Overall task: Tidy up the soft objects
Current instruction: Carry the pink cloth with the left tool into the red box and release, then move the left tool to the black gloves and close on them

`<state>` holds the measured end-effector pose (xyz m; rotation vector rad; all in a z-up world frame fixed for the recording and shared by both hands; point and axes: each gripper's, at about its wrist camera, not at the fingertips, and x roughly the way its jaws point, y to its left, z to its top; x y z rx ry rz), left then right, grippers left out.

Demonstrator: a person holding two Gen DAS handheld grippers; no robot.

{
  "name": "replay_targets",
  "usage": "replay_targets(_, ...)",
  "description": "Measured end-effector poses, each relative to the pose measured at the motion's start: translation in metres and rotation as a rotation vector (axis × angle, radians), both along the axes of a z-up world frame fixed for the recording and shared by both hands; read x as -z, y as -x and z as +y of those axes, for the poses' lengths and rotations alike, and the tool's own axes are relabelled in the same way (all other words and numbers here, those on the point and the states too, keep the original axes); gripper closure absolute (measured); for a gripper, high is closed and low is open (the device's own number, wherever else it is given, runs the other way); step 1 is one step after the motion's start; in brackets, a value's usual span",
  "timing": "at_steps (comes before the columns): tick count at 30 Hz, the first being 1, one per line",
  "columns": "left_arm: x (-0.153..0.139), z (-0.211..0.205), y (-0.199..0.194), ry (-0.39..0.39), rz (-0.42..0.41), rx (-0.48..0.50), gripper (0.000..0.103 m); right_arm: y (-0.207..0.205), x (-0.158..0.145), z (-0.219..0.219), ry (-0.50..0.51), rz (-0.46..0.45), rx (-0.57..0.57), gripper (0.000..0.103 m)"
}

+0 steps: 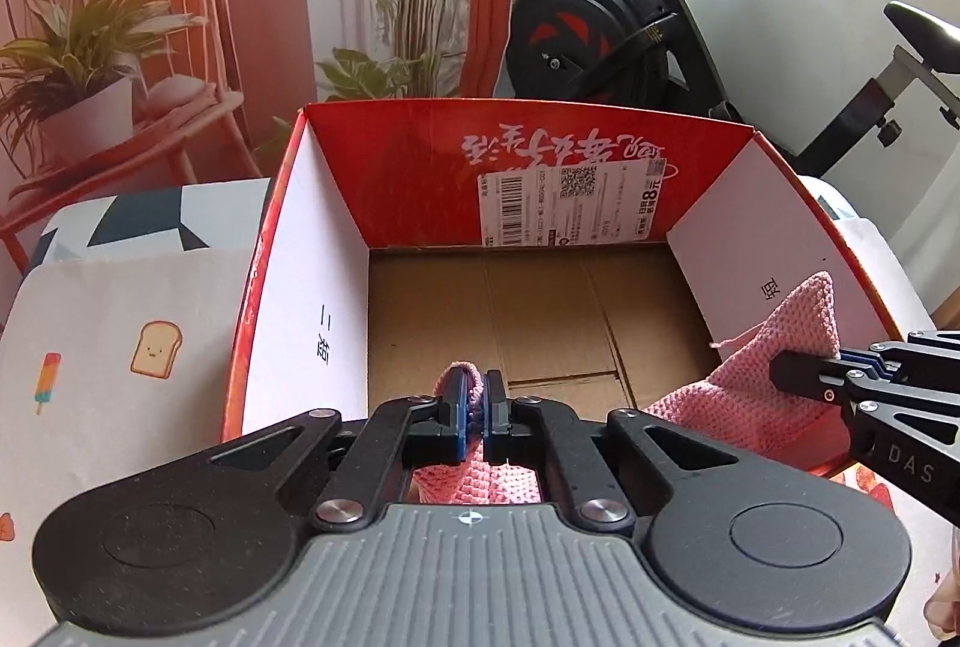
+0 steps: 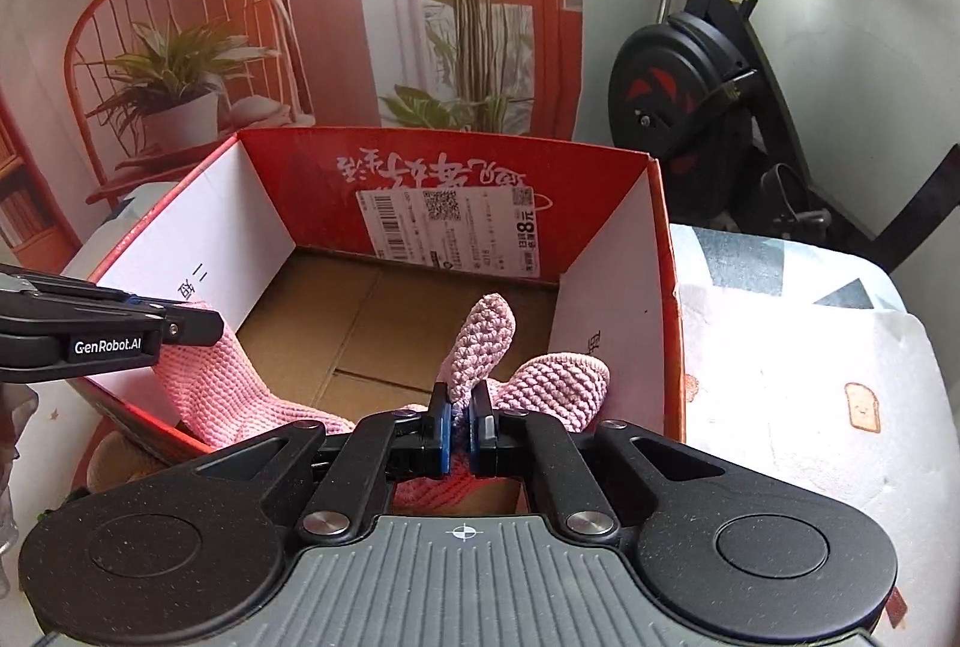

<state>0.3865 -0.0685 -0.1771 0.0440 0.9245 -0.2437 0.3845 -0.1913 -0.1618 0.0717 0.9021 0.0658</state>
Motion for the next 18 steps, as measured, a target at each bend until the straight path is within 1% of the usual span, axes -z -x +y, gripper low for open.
replay_targets(5,-0.005,0.000,0.001,0.020,0.000,0.028,0.096,0.001,0.004,-0.002,-0.013,0.017,0.013,0.098)
replay_targets(7,-0.006,-0.003,0.002,0.007,-0.006,0.045,0.092,0.001,0.005,-0.003,-0.014,0.023,0.022,0.097)
replay_targets(8,-0.007,-0.005,0.004,-0.001,-0.009,0.053,0.090,0.001,0.005,-0.003,-0.012,0.026,0.026,0.095)
replay_targets(9,-0.008,-0.005,0.005,-0.004,-0.013,0.060,0.083,0.002,0.004,-0.003,-0.012,0.027,0.032,0.090)
replay_targets(10,-0.011,-0.006,0.006,-0.005,-0.021,0.066,0.067,0.004,0.003,-0.004,-0.015,0.022,0.039,0.082)
replay_targets(11,-0.014,-0.005,0.008,-0.001,-0.035,0.069,0.058,0.006,0.001,-0.004,-0.014,0.012,0.038,0.078)
replay_targets(12,-0.019,-0.003,0.011,0.011,-0.054,0.072,0.044,0.008,-0.002,-0.003,-0.001,0.001,0.038,0.073)
replay_targets(13,-0.024,-0.001,0.014,0.026,-0.076,0.076,0.037,0.012,-0.007,-0.002,0.023,-0.015,0.042,0.066)
replay_targets(14,-0.028,0.001,0.017,0.040,-0.094,0.079,0.036,0.016,-0.011,-0.002,0.038,-0.032,0.046,0.062)
replay_targets(16,-0.037,0.004,0.023,0.049,-0.113,0.079,0.036,0.026,-0.020,-0.003,0.033,-0.075,0.053,0.049)
replay_targets(18,-0.044,0.008,0.032,0.054,-0.133,0.077,0.036,0.037,-0.027,-0.005,0.014,-0.113,0.073,0.044)
